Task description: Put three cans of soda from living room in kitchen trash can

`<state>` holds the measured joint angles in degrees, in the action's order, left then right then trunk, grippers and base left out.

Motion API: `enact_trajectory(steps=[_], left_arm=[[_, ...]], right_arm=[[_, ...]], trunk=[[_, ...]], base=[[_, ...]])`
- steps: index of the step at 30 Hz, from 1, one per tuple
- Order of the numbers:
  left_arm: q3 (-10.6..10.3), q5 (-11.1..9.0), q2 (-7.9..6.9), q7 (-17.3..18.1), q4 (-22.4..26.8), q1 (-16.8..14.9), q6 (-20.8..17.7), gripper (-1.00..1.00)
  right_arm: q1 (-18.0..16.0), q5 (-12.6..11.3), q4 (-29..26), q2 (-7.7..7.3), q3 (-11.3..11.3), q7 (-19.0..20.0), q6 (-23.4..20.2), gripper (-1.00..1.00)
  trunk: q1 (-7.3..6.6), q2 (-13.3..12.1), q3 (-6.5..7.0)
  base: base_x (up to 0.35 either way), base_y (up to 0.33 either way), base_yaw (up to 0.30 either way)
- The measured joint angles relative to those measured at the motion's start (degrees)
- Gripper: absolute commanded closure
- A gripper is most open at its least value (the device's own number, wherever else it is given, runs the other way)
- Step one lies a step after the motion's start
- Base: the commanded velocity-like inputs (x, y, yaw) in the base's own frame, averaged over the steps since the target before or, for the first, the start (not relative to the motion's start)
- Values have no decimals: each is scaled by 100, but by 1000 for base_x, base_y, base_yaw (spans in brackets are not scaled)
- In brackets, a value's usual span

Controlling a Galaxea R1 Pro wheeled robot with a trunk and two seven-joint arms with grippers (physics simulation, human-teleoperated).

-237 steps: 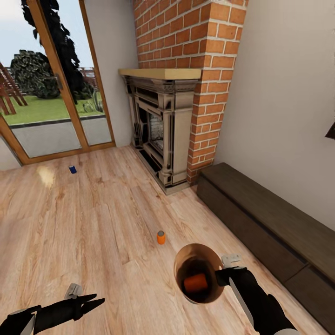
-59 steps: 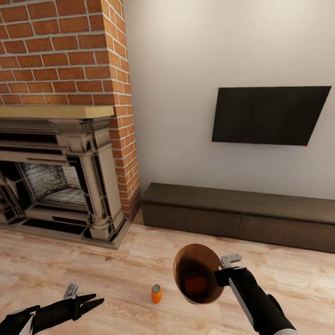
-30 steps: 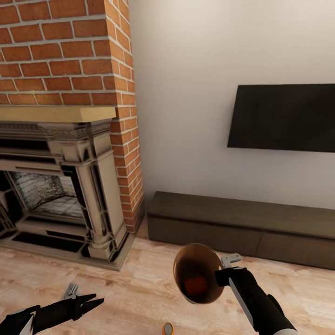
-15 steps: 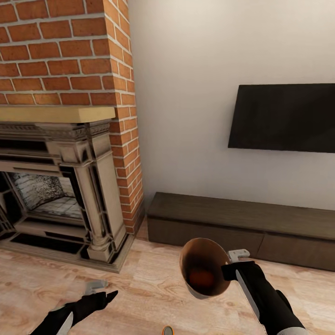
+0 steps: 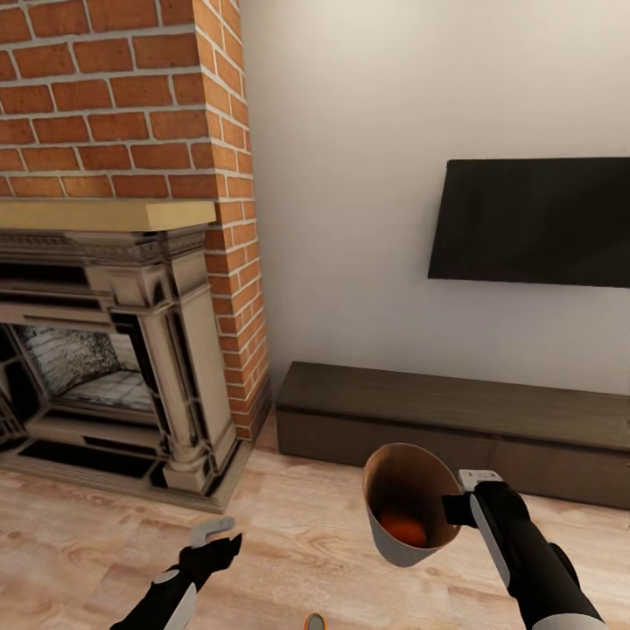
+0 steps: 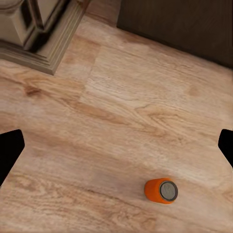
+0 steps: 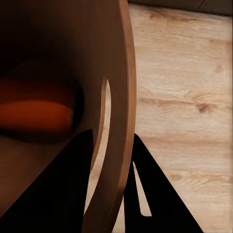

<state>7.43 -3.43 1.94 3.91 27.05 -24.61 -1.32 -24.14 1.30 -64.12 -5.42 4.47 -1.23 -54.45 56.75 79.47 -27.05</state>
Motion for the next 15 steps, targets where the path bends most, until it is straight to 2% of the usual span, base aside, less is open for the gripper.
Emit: enact_trajectory(steps=[8, 11, 15], left_arm=[[-21, 0, 15, -30, -6, 0, 48, -100], [-22, 0, 16, -30, -6, 0, 50, -100], [-22, 0, 17, -31, -6, 0, 52, -100]], right_arm=[[0, -16, -9, -3, 9, 1, -22, 100], [0, -66, -10, -3, 8, 2, -22, 100], [0, 0, -10, -4, 10, 1, -25, 100]], trunk=[[0, 0, 36], [0, 0, 52], [0, 0, 74]], base=[[0, -19, -198], [0, -132, -225], [0, -195, -228]])
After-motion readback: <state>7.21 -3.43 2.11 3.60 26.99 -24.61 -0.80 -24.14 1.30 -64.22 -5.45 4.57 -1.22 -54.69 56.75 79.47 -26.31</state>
